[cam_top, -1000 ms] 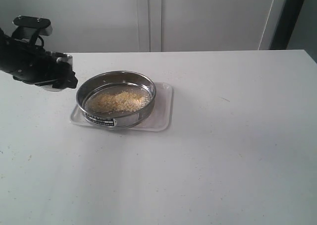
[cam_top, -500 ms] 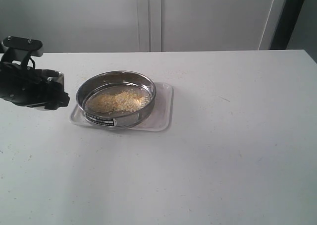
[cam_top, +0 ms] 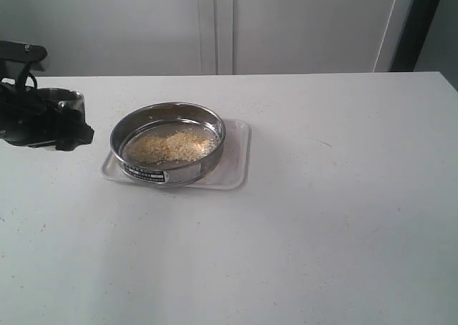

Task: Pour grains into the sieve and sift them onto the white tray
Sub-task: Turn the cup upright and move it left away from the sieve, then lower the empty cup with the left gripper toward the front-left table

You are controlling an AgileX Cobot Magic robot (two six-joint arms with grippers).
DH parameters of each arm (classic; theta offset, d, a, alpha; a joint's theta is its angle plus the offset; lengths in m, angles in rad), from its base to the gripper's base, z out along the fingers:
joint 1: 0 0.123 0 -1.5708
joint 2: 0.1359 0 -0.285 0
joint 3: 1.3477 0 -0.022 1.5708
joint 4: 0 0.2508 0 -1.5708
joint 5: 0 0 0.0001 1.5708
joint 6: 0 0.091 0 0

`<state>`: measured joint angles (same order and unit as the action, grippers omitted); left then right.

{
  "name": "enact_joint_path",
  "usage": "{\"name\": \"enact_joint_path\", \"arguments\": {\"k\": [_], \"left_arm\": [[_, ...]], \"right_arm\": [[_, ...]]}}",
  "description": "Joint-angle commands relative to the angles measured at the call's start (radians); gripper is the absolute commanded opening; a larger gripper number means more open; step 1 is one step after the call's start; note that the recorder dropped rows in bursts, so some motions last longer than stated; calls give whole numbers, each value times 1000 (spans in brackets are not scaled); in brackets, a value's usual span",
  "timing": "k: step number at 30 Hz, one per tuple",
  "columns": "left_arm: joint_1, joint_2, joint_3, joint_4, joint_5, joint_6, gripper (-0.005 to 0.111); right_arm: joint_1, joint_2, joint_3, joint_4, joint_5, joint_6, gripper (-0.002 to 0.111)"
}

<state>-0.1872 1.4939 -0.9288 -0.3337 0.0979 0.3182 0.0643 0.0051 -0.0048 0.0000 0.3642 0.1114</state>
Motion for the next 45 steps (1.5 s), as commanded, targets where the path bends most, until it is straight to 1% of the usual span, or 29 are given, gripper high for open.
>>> {"name": "enact_joint_path", "arguments": {"k": [1,5,8,12,13,16,21,23,25,28,31,37,39,43,45], "left_arm": [[3,-104,27,-5,69,4,0],[3,-193,69,-5,171,4,0],[3,-267,127,-5,144,6,0],[2,-336,244,-5,-46,18,0],[-4,-351,279,-8,-120,11,0],[-33,-366,375,-11,-278,-56,0],[-91,-366,480,20,-449,-118,0],[-107,-366,513,62,-514,-170,0],[-115,-366,542,136,-582,-254,0],[-116,-364,564,216,-617,-328,0],[-116,-361,571,261,-628,-346,0],[-116,-298,571,292,-700,-386,0],[-116,-266,588,307,-745,-420,0],[-116,-207,641,409,-935,-509,0],[-116,-182,648,475,-956,-534,0]], "right_arm": [[-1,-5,5,0,-15,-2,0],[-1,-5,5,0,-15,-2,0],[-1,-5,5,0,-15,-2,0],[-1,-5,5,0,-15,-2,0],[-1,-5,5,0,-15,-2,0],[-1,-5,5,0,-15,-2,0],[-1,-5,5,0,-15,-2,0],[-1,-5,5,0,-15,-2,0],[-1,-5,5,0,-15,-2,0],[-1,-5,5,0,-15,-2,0],[-1,-5,5,0,-15,-2,0],[-1,-5,5,0,-15,-2,0],[-1,-5,5,0,-15,-2,0],[-1,-5,5,0,-15,-2,0],[-1,-5,5,0,-15,-2,0]]}}
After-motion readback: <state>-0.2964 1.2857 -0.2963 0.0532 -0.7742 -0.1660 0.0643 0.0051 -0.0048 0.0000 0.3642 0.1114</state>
